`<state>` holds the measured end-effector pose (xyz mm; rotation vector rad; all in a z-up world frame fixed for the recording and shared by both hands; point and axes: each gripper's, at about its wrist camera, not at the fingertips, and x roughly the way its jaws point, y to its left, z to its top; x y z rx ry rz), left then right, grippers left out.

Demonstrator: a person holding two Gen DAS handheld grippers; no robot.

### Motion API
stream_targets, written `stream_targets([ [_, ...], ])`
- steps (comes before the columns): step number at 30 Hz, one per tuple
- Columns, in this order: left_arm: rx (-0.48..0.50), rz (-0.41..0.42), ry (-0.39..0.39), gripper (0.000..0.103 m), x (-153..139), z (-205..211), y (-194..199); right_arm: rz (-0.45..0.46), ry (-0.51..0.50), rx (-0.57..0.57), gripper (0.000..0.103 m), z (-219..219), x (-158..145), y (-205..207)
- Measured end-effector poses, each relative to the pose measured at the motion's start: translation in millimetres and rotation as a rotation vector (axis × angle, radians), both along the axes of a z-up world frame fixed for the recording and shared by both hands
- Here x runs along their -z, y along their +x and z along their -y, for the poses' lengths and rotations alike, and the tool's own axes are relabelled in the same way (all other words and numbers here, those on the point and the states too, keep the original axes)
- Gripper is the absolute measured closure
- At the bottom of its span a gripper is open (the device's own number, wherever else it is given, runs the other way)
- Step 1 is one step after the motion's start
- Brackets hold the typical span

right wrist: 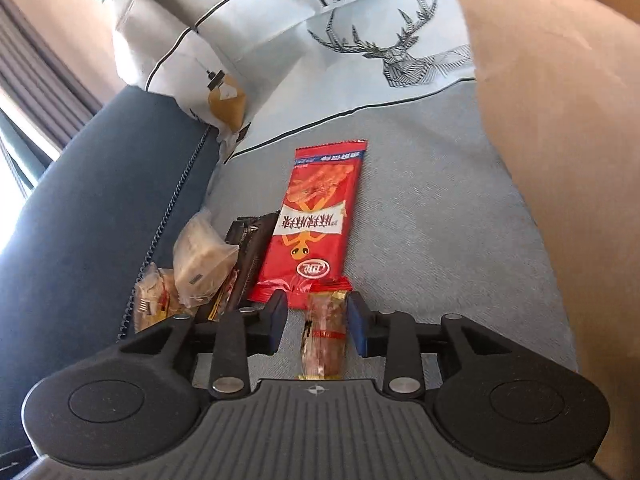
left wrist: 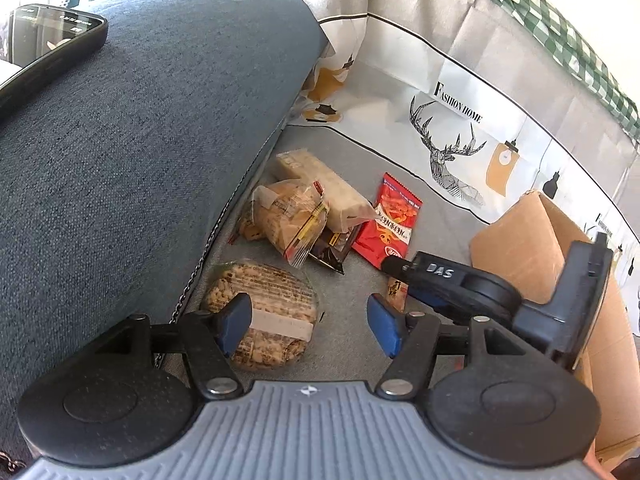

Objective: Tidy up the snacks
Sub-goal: 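Grasp the small red-wrapped cake with the right gripper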

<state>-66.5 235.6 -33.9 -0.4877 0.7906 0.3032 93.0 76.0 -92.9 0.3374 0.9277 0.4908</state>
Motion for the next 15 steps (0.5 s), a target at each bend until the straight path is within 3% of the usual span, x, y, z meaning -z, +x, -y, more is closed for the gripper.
stream_targets([
  [5,0.002,-0.006,0.006,0.034,1,0,3,0.108,-0.167,-0.073,0.08,-20,-4,-11],
  [9,0.004,-0.024,0.019,0.034,3,1,7,0.132,-0.228,-0.057,0.081,-14,-8,-16],
  [15,0.02,-0.075,0.053,0.029,8,6,14,0.102,-0.238,-0.095,0.081,7,-17,-33],
])
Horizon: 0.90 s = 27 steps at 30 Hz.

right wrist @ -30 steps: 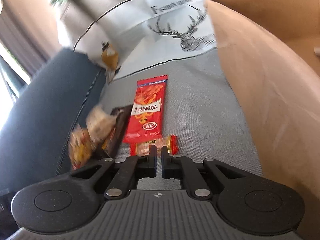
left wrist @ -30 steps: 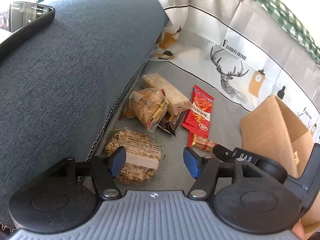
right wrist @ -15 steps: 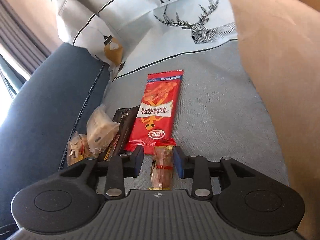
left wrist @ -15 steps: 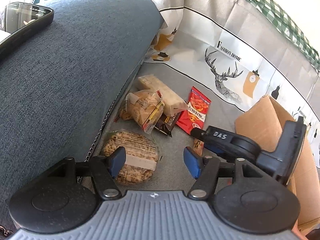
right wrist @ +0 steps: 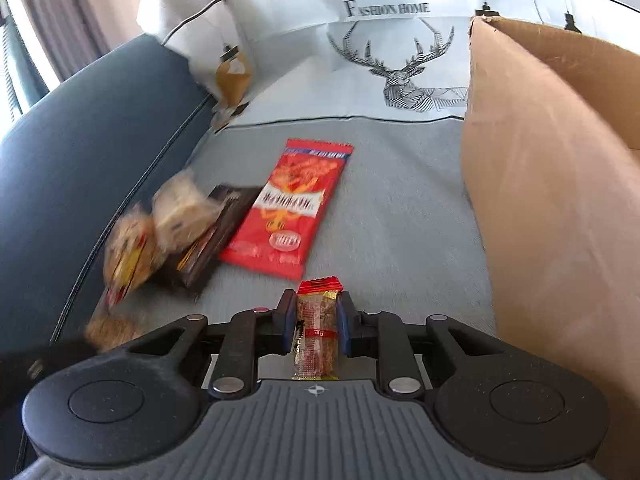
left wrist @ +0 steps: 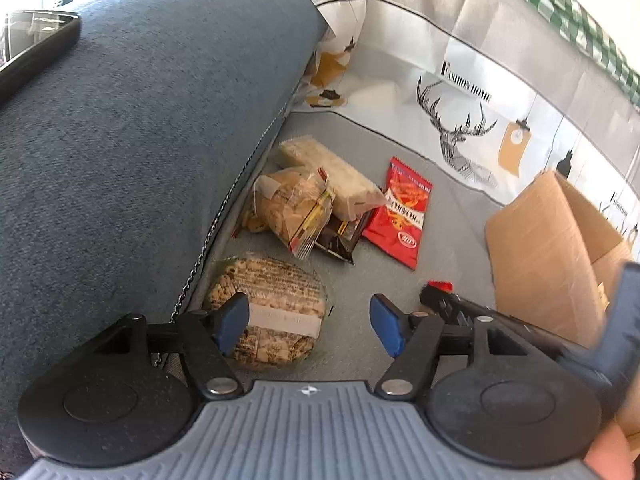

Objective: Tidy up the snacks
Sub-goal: 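Grasp the small red-wrapped cake with the right gripper, then lower the left gripper onto the round peanut tub and grasp it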

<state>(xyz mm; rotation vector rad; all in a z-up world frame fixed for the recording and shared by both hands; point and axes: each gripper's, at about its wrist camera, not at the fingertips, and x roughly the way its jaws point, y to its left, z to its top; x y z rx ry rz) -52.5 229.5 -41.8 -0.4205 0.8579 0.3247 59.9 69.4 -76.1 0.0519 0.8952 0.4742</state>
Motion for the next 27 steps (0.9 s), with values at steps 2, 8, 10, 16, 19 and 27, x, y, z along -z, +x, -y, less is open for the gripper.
stream_targets([
  [2,0.003,-0.025,0.023,0.027,2,4,3,0.009,-0.013,-0.042,0.081,5,-5,-14],
  [8,0.024,-0.125,0.116,0.018,11,17,15,0.047,-0.037,-0.165,0.081,33,-10,-75],
  [10,0.035,-0.166,0.149,0.014,16,22,21,0.051,-0.075,-0.203,0.081,38,-10,-90],
  [16,0.064,-0.252,0.247,0.003,33,33,39,0.068,-0.076,-0.254,0.081,47,-17,-112],
  [19,0.074,-0.292,0.328,0.001,43,42,48,0.055,-0.075,-0.255,0.081,48,-15,-117],
  [27,0.062,-0.282,0.378,0.001,49,43,54,0.036,-0.095,-0.258,0.08,45,-2,-109],
])
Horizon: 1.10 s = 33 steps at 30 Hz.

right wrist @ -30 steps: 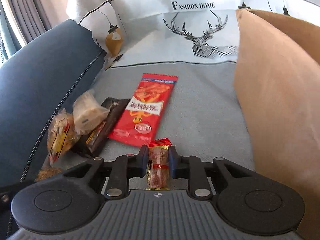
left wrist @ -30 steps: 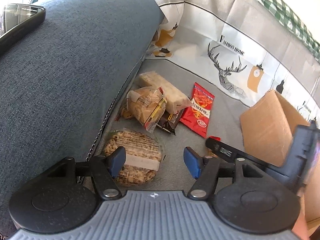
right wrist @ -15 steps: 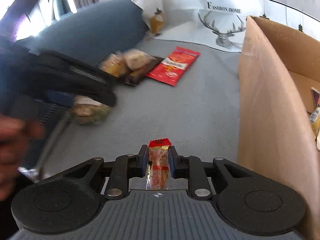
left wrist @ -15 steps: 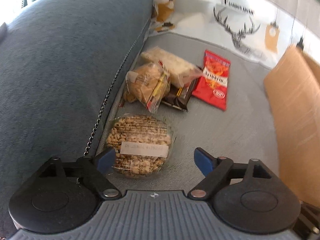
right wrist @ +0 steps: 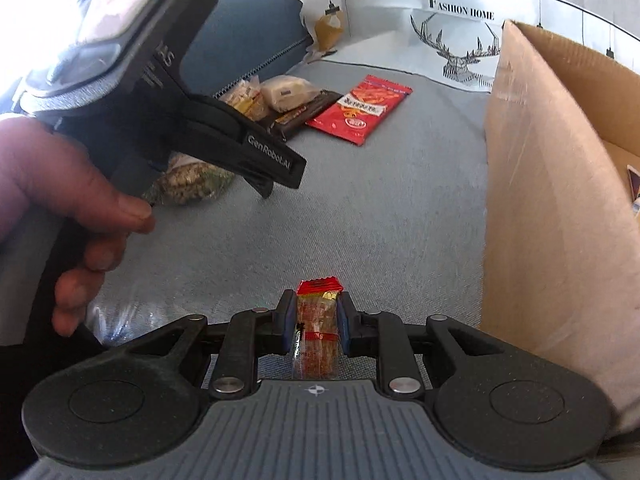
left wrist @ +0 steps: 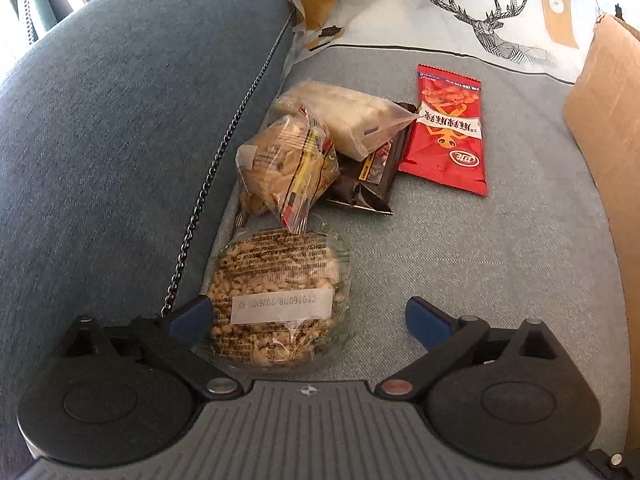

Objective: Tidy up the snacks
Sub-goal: 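Lower the left gripper onto the round peanut tub and grasp it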

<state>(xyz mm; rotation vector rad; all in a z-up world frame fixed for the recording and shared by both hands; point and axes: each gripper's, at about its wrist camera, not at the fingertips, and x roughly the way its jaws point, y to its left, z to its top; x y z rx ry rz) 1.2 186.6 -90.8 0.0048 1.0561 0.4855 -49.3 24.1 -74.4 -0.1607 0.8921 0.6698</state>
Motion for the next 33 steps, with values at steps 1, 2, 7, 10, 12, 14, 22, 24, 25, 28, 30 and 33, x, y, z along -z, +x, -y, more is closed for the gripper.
stream_targets([
  [1,-0.004,0.005,0.008,0.002,0,0,0,-0.001,-0.003,0.001,0.08,-1,2,0],
  [2,-0.01,0.01,0.022,0.007,-2,0,0,0.0,-0.005,0.001,0.08,-3,3,0],
  [7,-0.048,0.037,0.055,0.034,-8,-3,-4,0.016,-0.009,-0.017,0.08,-5,3,-2],
  [10,-0.045,0.069,0.056,0.044,-14,-2,-8,0.015,-0.006,-0.016,0.08,-4,3,-1],
  [12,-0.041,0.094,0.05,0.045,-18,-2,-10,0.015,-0.007,-0.014,0.08,-3,3,-1],
  [14,-0.046,0.127,0.039,0.05,-23,-3,-14,0.017,-0.007,-0.015,0.08,-2,3,-3],
  [22,0.04,0.327,-0.118,0.069,-51,-4,-39,0.019,-0.009,-0.01,0.08,-3,3,-2],
  [24,0.075,0.357,-0.198,0.069,-54,-7,-44,0.021,-0.009,-0.01,0.08,-3,3,-2],
  [25,0.096,0.365,-0.245,0.069,-55,-8,-45,0.02,-0.008,-0.01,0.08,-3,4,-3],
  [28,0.129,0.333,-0.371,0.047,-51,-14,-41,0.02,-0.008,-0.013,0.08,-2,4,-3],
  [30,0.086,0.337,-0.373,0.032,-50,-20,-42,0.02,-0.008,-0.012,0.08,-2,4,-3],
  [33,0.015,0.372,-0.432,0.027,-50,-33,-48,0.019,-0.005,-0.01,0.08,-1,4,-3],
])
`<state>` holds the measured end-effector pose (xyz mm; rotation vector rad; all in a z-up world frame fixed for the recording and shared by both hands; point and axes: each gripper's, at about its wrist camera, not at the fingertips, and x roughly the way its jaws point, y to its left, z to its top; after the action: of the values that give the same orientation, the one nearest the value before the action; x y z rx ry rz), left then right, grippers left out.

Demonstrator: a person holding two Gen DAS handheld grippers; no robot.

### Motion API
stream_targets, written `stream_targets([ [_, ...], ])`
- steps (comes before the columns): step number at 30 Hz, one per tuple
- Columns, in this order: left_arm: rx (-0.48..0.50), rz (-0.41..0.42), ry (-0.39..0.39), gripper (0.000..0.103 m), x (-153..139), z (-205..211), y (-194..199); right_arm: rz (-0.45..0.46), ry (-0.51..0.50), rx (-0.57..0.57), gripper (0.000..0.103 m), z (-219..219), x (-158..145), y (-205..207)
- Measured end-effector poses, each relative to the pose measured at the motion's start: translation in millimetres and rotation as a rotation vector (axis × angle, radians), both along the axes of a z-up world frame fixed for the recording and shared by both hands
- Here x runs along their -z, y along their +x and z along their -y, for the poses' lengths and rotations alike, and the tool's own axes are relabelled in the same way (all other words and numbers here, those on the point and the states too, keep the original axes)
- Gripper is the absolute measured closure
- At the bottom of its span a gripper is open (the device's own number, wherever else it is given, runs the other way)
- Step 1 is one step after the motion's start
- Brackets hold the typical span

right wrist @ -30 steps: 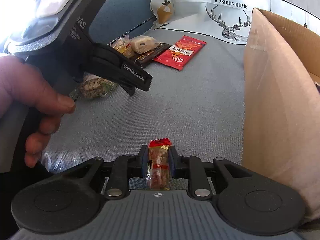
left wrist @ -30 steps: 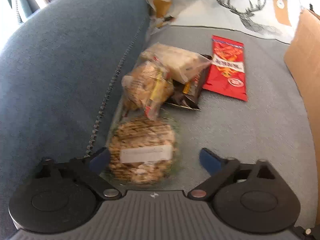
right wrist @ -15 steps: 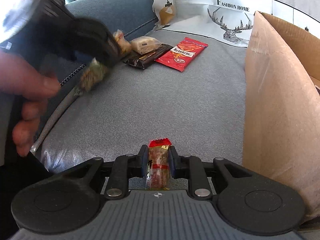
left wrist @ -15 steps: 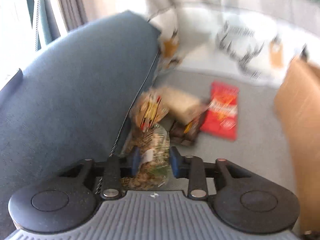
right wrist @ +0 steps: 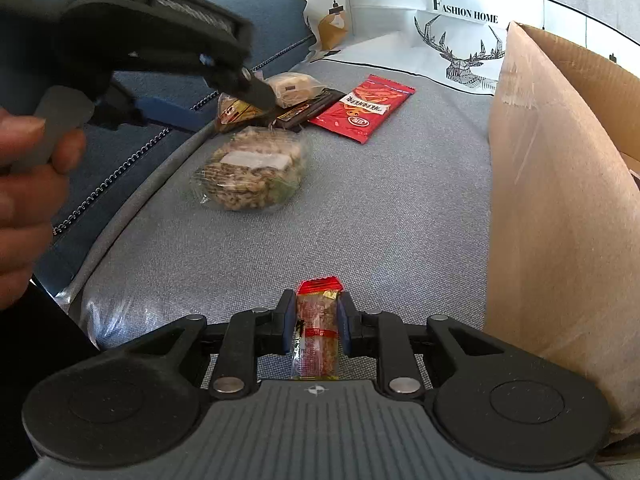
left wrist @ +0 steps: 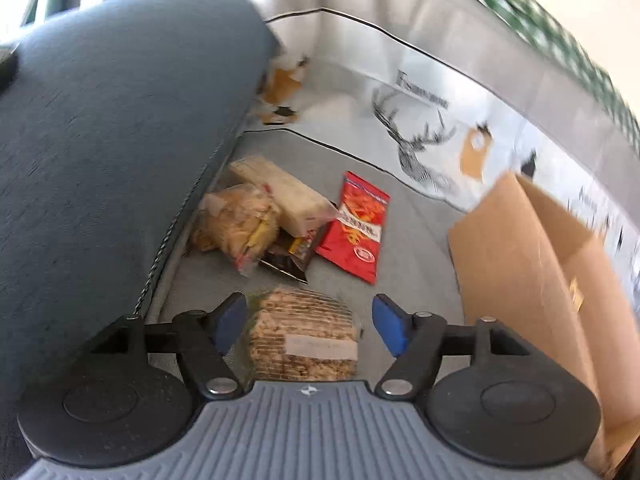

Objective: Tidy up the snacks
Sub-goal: 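Lower the left gripper onto the round peanut tub and grasp it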

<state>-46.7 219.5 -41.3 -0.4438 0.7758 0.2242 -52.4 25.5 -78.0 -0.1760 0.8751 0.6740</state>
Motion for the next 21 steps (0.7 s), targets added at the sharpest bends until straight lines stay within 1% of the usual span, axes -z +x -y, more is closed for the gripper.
stream_targets([
  [3,-0.035,-0.035,-0.047,0.018,7,-9,5,0.003,0.0,0.002,0.08,-1,0,0],
  [5,-0.041,-0.06,-0.066,0.017,12,-14,9,0.007,0.0,0.002,0.08,-2,1,0],
  [9,-0.022,-0.118,-0.043,0.012,18,-12,15,0.033,0.004,0.0,0.081,-4,1,-1],
  [15,0.034,-0.156,-0.023,0.012,27,-3,27,0.096,0.069,-0.015,0.08,-7,-5,2],
  [17,0.035,-0.161,-0.028,0.012,29,-3,29,0.101,0.054,-0.005,0.071,-9,-3,3],
  [21,0.042,-0.172,-0.024,0.012,31,-2,31,0.082,0.026,-0.008,0.066,-9,-4,4],
])
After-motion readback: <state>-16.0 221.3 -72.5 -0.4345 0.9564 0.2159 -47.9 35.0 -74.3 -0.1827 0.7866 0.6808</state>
